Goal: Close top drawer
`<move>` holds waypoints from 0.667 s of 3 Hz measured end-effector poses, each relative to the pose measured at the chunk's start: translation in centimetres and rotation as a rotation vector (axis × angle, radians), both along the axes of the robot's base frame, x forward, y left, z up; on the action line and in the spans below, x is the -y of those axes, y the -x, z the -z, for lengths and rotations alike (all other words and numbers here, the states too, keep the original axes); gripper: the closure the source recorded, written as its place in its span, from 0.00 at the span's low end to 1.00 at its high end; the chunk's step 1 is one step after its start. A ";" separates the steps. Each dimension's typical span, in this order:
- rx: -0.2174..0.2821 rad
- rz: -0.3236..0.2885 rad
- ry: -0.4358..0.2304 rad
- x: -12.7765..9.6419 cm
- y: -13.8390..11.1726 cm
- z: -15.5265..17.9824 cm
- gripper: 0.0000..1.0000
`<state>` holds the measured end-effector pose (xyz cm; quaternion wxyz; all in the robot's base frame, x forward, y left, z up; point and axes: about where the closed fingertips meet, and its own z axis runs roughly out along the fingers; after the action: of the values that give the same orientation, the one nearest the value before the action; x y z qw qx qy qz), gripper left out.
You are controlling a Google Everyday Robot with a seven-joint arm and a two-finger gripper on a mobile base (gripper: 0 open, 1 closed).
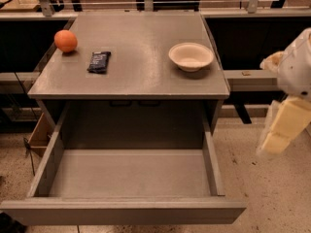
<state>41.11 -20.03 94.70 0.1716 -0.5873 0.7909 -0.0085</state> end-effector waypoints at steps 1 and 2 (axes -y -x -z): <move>-0.023 0.007 -0.057 -2.4 2.9 3.5 0.00; -0.086 0.021 -0.113 -5.1 6.3 7.9 0.00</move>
Offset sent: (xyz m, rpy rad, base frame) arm -0.0901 0.0740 -0.1113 0.1673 0.1259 -0.0375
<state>34.82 -14.91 86.77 0.1703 -0.5681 0.8029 0.0598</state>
